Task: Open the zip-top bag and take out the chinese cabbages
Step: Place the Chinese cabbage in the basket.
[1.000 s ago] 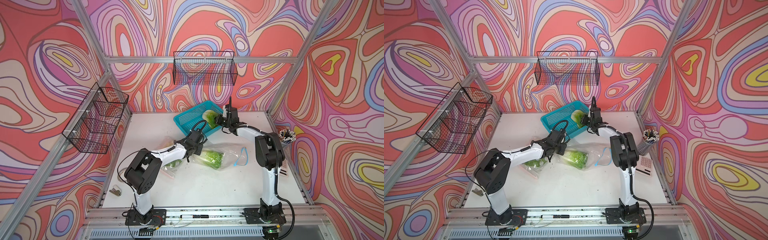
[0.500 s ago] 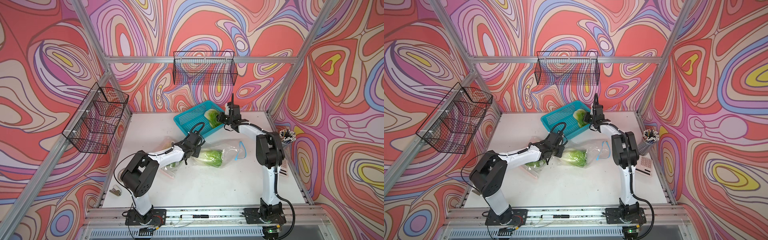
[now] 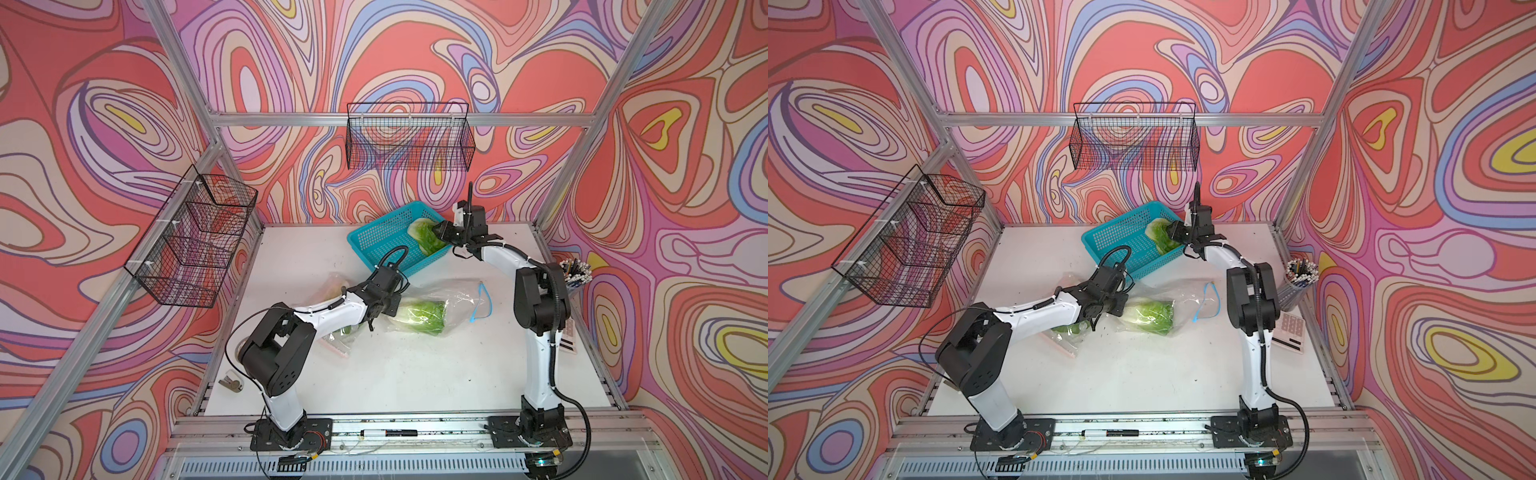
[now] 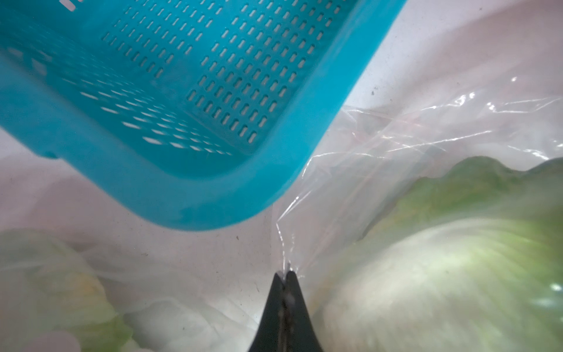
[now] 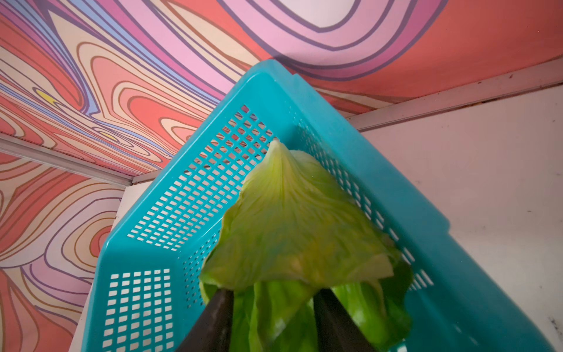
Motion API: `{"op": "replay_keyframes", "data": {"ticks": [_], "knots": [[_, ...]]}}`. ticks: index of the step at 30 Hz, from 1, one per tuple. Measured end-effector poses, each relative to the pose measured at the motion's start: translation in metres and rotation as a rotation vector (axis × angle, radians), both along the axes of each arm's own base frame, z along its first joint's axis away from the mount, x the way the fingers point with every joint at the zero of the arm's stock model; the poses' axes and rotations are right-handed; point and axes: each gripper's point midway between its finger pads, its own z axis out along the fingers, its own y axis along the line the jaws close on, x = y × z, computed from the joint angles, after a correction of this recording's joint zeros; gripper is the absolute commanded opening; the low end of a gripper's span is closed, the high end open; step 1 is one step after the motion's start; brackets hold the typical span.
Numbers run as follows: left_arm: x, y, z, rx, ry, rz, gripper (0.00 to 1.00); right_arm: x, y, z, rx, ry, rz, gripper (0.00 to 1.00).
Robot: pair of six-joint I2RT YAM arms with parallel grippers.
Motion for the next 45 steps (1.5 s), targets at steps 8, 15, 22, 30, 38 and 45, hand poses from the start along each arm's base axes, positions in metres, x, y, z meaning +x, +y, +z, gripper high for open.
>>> {"op": "replay_keyframes", "data": {"ticks": [8,15,22,30,38,45], "knots": [[0.000,-0.002,0.003,-0.016,-0.007,-0.005,0.00,-0.019,-0.016,0.023,-0.001,-0.023,0.002,0.76],[0.000,-0.004,0.006,-0.038,-0.011,0.002,0.00,-0.042,-0.064,0.079,-0.011,-0.111,-0.061,0.87],[0.000,-0.005,0.008,-0.052,-0.011,0.003,0.00,-0.081,-0.105,0.089,-0.063,-0.112,-0.119,0.80],[0.000,-0.008,0.009,-0.067,-0.010,0.000,0.00,-0.157,-0.139,0.050,-0.014,-0.033,-0.130,0.59],[0.000,-0.008,0.009,-0.071,-0.007,0.002,0.00,-0.202,-0.173,0.026,0.076,0.033,-0.170,0.55],[-0.001,-0.007,0.007,-0.070,-0.003,0.005,0.00,-0.223,-0.170,0.040,0.071,0.028,-0.133,0.44]]}}
